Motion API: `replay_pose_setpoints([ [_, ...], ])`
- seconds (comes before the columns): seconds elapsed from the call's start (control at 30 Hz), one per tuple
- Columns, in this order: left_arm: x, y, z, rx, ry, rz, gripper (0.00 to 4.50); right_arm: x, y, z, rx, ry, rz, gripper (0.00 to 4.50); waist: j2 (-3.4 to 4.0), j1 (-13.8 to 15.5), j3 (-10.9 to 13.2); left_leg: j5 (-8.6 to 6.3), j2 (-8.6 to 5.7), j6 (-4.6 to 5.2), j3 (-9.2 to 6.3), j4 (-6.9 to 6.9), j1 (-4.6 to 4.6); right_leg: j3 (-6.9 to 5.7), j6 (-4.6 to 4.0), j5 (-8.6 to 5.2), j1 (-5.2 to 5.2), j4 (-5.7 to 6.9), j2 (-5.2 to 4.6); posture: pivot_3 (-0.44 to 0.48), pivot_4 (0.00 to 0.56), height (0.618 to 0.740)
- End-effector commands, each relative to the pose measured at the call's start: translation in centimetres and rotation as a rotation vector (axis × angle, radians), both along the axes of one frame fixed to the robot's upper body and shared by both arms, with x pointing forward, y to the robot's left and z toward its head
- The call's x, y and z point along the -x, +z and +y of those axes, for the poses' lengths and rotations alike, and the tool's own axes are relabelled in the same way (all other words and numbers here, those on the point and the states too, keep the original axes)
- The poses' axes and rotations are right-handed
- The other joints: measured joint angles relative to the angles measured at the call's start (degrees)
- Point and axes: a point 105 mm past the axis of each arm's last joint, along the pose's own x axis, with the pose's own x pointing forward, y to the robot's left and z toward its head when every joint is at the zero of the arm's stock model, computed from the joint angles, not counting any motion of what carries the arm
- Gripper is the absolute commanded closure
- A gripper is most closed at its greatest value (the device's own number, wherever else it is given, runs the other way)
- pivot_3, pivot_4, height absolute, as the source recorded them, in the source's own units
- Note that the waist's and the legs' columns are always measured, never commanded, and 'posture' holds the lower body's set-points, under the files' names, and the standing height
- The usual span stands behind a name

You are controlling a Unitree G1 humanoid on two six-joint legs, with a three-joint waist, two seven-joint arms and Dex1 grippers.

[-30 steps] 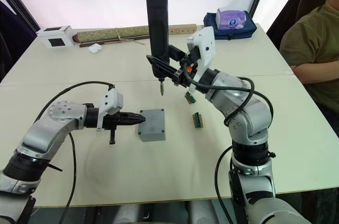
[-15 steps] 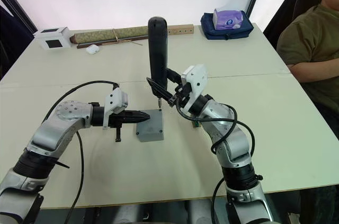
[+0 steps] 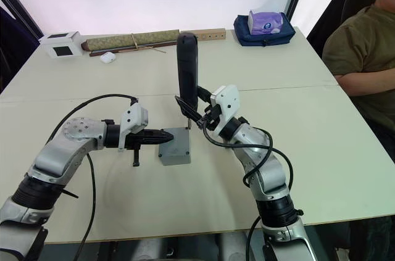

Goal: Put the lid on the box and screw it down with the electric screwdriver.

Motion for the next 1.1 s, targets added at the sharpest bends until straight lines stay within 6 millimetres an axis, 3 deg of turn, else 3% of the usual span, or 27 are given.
replay_pose_setpoints([
  [0.03,0.3,-1.1,0.6,-0.038,0.016,0.042,4.50,1.1,3.0,0.5,-0.048,0.035,-0.120,2.62,0.00,0.0,0.0,0.00,0.00,0.00,0.00,0.00,0.00,0.00,0.00,0.00,0.00,0.00,0.00,0.000,0.150,0.740],
  [0.33,0.3,-1.2,0.4,-0.036,0.016,0.045,4.50,1.8,4.5,0.7,-0.054,0.082,-0.147,2.62,0.00,0.0,0.0,0.00,0.00,0.00,0.00,0.00,0.00,0.00,0.00,0.00,0.00,0.00,0.00,0.000,0.150,0.740],
  [1.1,0.2,-1.0,0.4,-0.038,0.020,0.040,4.50,1.4,2.2,0.8,0.016,0.069,-0.134,2.62,0.00,0.0,0.0,0.00,0.00,0.00,0.00,0.00,0.01,0.00,0.00,0.00,0.01,0.00,0.00,0.000,0.150,0.740],
])
